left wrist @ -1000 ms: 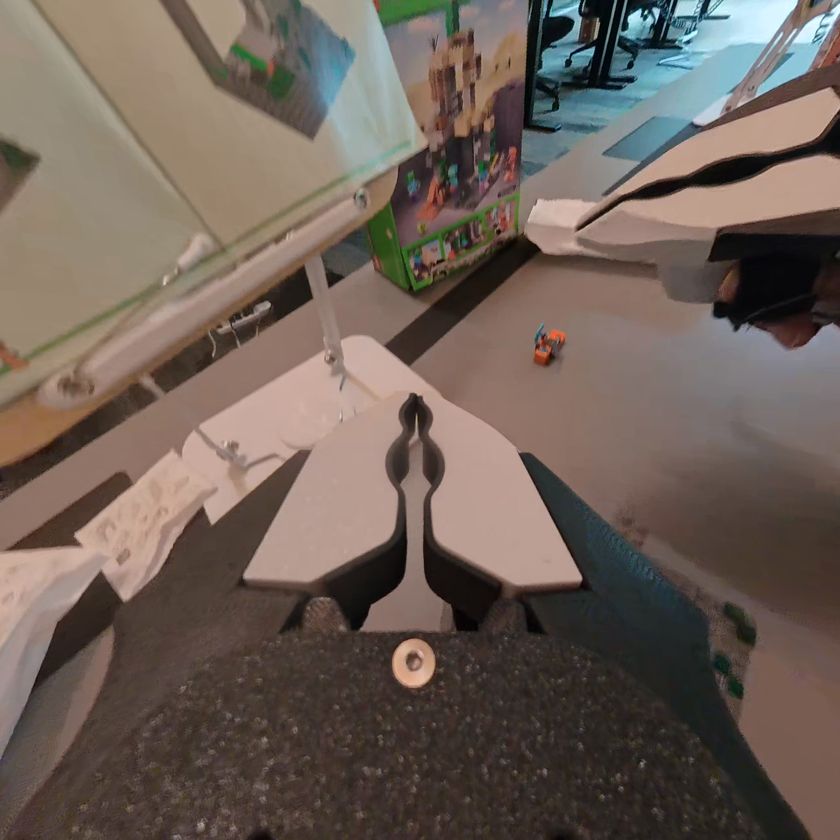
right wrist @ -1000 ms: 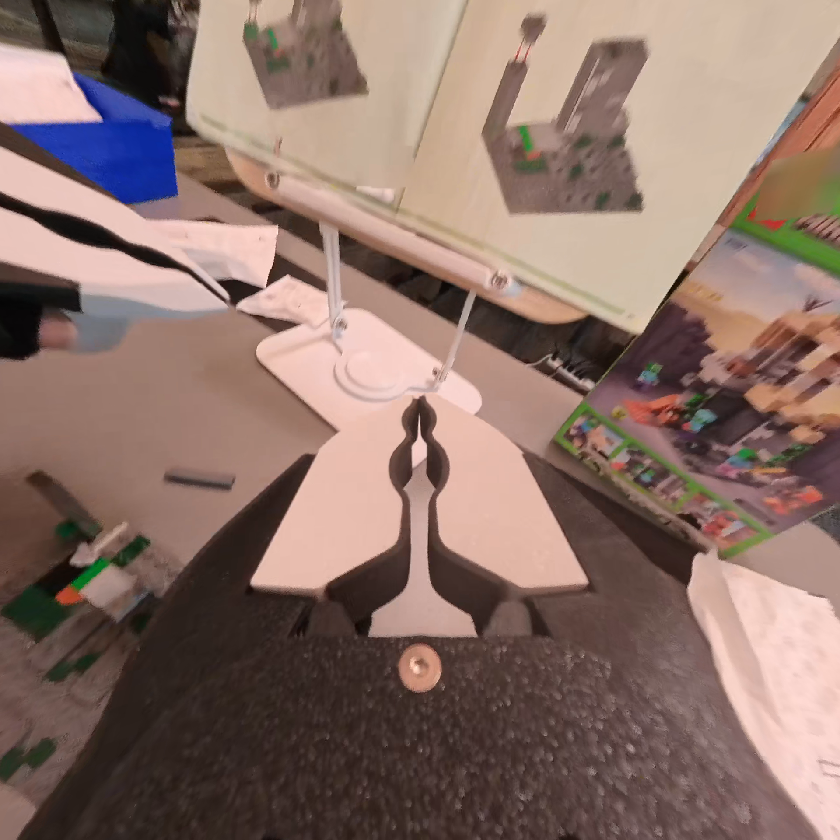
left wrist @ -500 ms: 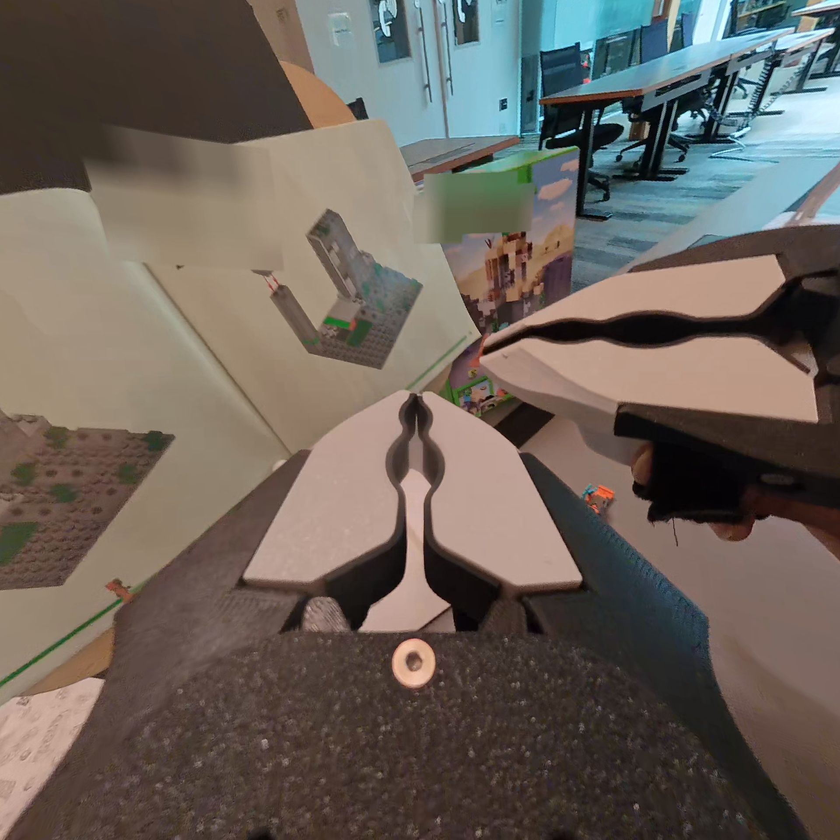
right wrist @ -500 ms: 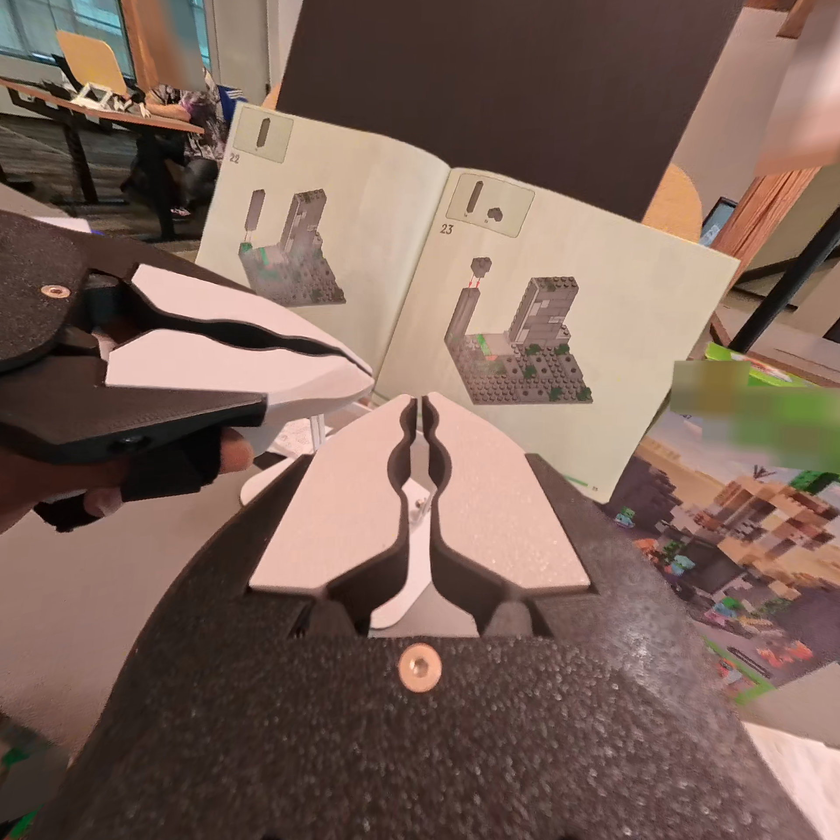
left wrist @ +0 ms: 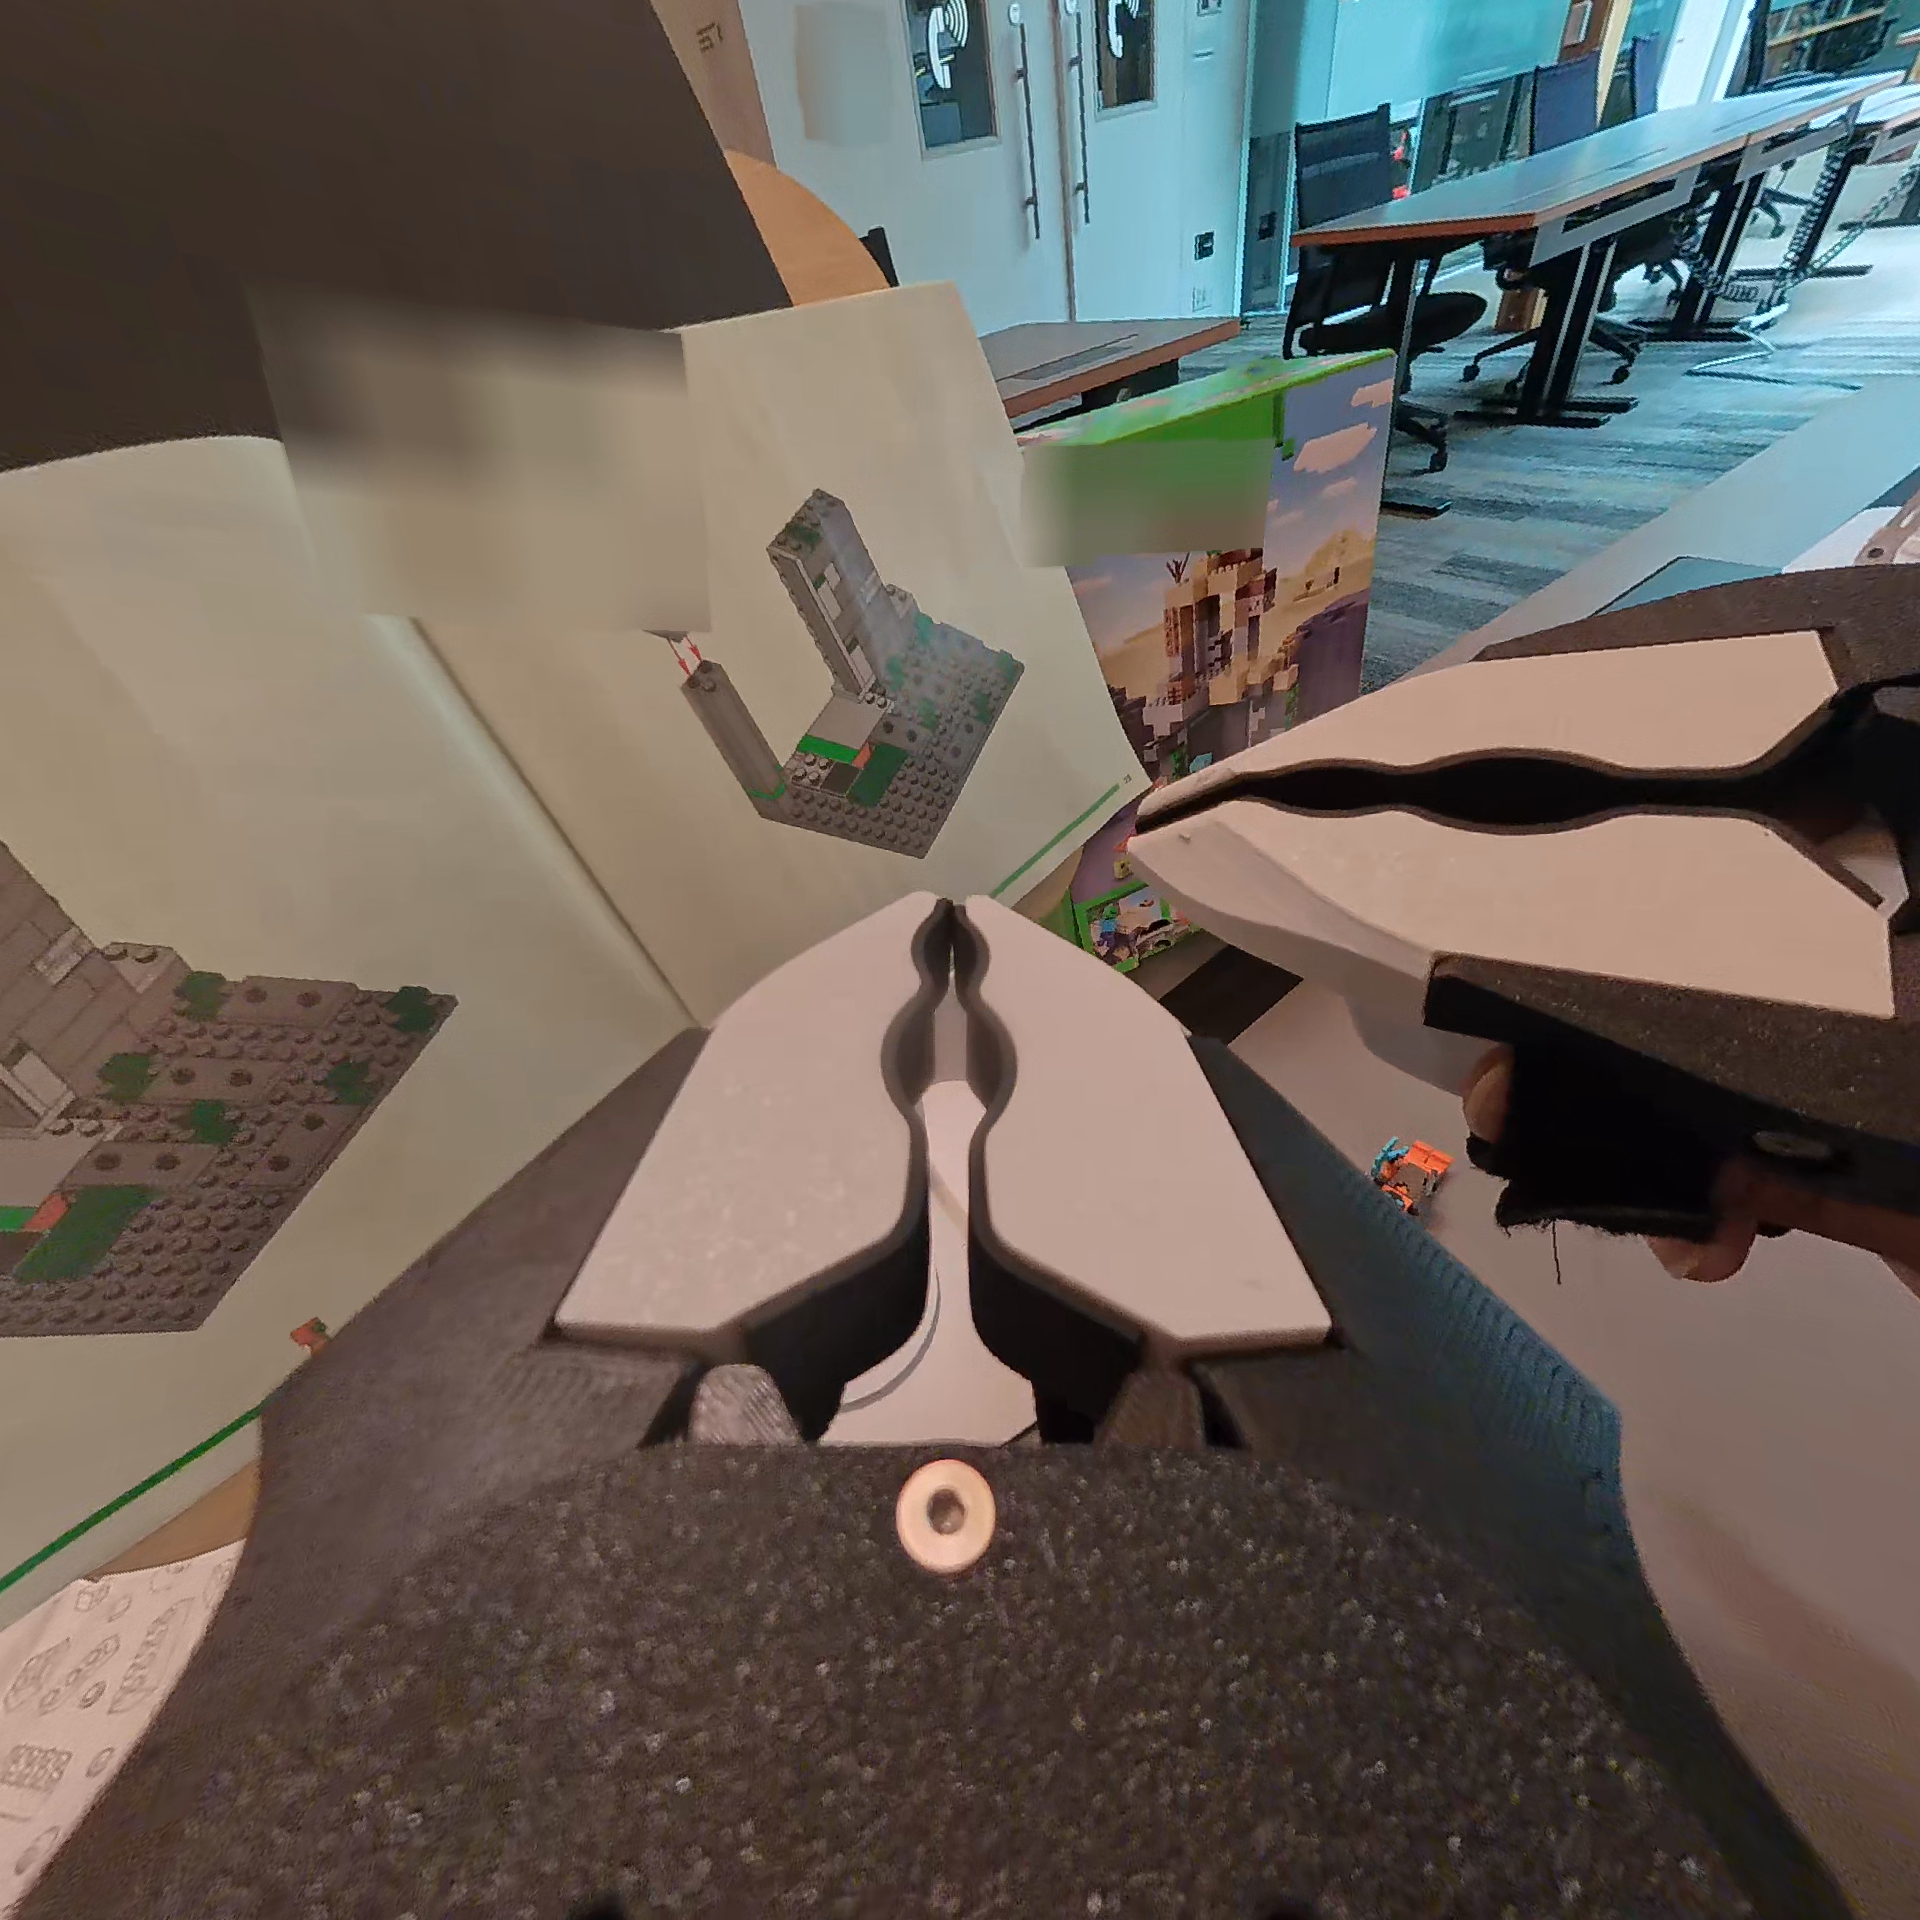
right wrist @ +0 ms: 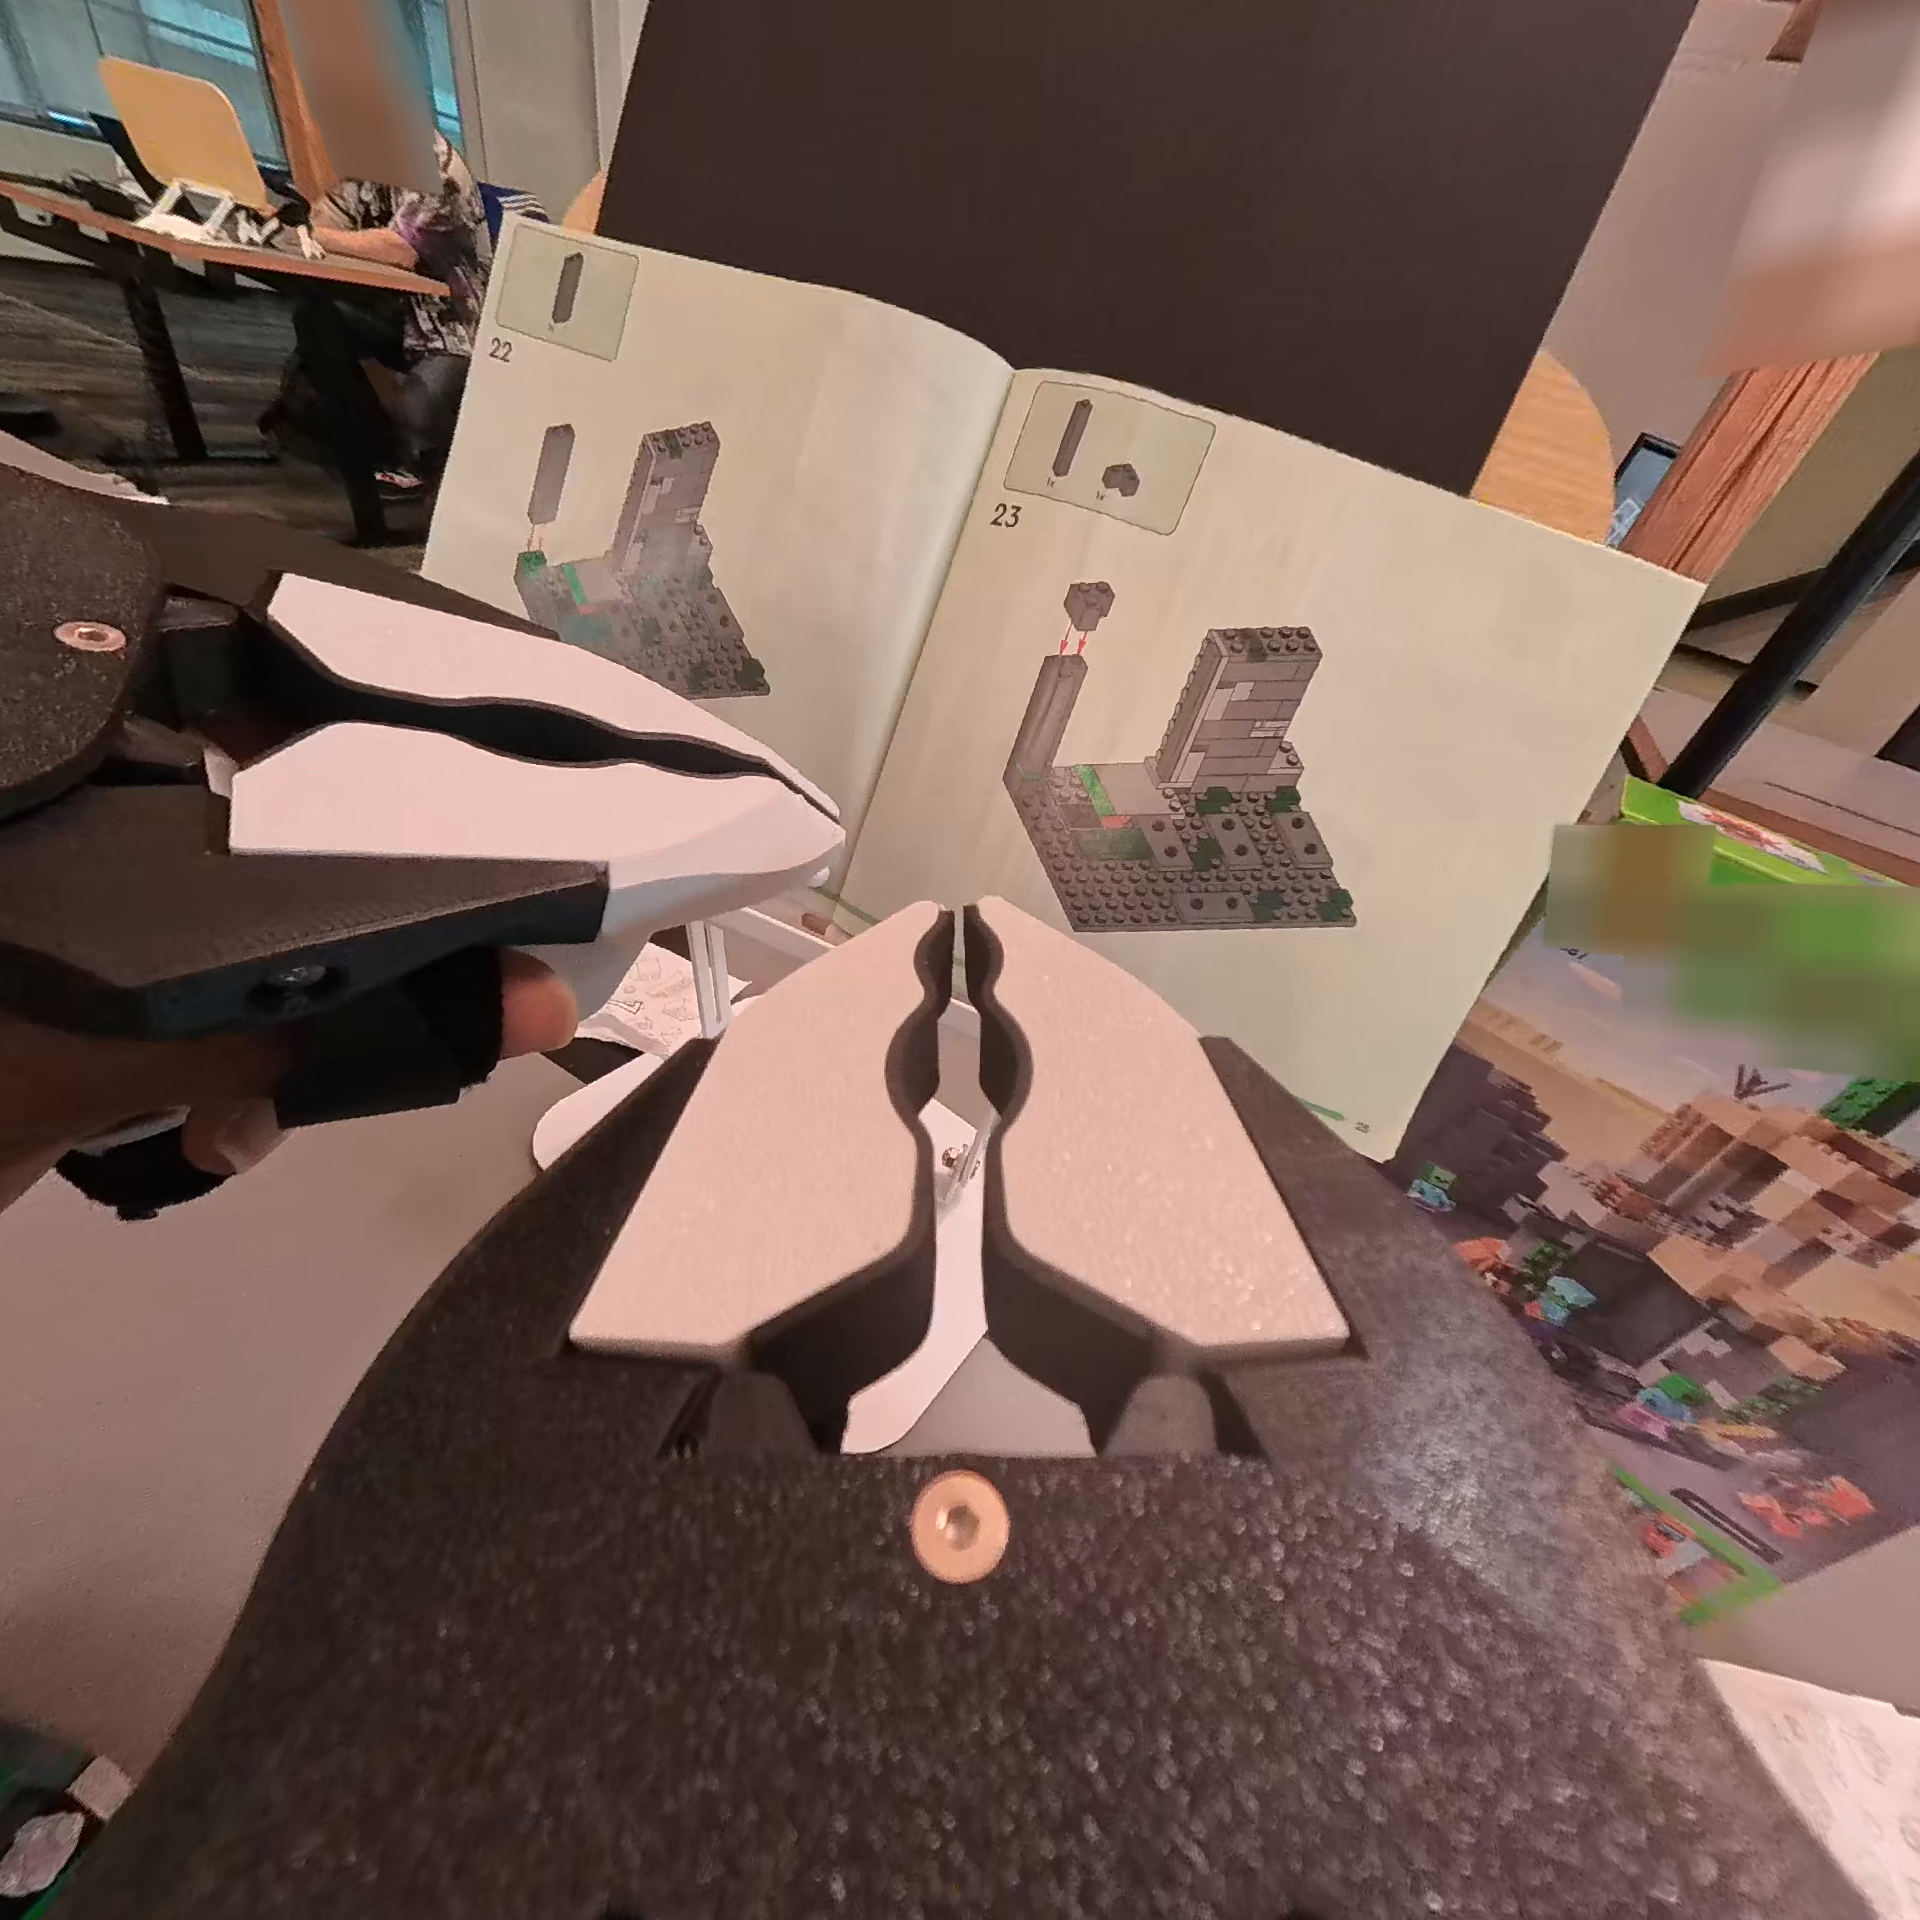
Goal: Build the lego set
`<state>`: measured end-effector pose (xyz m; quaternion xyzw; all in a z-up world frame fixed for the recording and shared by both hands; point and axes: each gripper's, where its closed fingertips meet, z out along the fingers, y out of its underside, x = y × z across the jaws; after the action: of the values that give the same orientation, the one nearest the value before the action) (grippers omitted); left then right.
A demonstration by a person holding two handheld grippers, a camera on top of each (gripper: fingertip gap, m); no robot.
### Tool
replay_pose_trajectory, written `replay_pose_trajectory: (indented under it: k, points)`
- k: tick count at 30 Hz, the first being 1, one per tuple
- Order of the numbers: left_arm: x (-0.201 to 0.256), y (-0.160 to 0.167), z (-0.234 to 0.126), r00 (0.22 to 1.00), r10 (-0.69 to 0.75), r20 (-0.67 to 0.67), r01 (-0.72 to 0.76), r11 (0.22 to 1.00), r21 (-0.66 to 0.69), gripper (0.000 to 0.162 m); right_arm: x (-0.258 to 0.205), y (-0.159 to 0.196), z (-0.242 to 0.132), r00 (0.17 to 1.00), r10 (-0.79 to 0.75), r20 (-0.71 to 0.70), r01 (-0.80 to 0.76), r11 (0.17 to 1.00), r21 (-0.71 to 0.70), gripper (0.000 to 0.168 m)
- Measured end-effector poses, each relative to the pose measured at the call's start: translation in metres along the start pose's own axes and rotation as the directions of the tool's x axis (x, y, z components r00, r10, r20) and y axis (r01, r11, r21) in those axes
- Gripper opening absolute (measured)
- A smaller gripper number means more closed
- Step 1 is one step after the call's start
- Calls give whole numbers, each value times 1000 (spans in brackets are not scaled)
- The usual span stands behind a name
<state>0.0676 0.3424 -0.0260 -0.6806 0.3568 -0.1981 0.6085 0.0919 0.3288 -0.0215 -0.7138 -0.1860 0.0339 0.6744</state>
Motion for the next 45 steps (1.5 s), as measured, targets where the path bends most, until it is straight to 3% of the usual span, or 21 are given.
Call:
replay_pose_trajectory:
  k: [7,11,14,16,22,29,36,40,45]
  points:
    - [-1,6,-9,1000,2,-23,-3,1000,-14,0,-4,3,-4,1000,-1,18,1,1000,-6,2]
    - [6,31,-24,994,32,-101,-43,994,-101,0,-15,15,-7,997,-23,74,24,999,-21,2]
    - [15,68,-40,974,72,-216,-115,975,-192,0,-24,31,-8,992,-55,117,60,998,-32,2]
    - [16,104,-52,955,78,-288,-161,947,-278,16,-31,46,-10,987,-63,150,72,996,-55,2]
    - [16,211,-90,894,-18,-447,-222,850,-478,19,-50,91,-22,968,-41,246,77,988,-136,2]
    - [40,262,-102,820,-123,-559,-252,799,-546,18,-66,121,-34,954,-32,297,90,978,-187,2]
    - [39,273,-95,835,-24,-549,-345,755,-557,8,-77,125,-42,943,-1,332,68,980,-189,2]
    - [34,242,-100,838,73,-541,-382,787,-484,7,-93,123,-49,904,-43,424,127,977,-173,2]
    - [45,193,-124,781,155,-604,-482,766,-426,7,-135,118,-70,760,-152,632,304,943,-139,7]
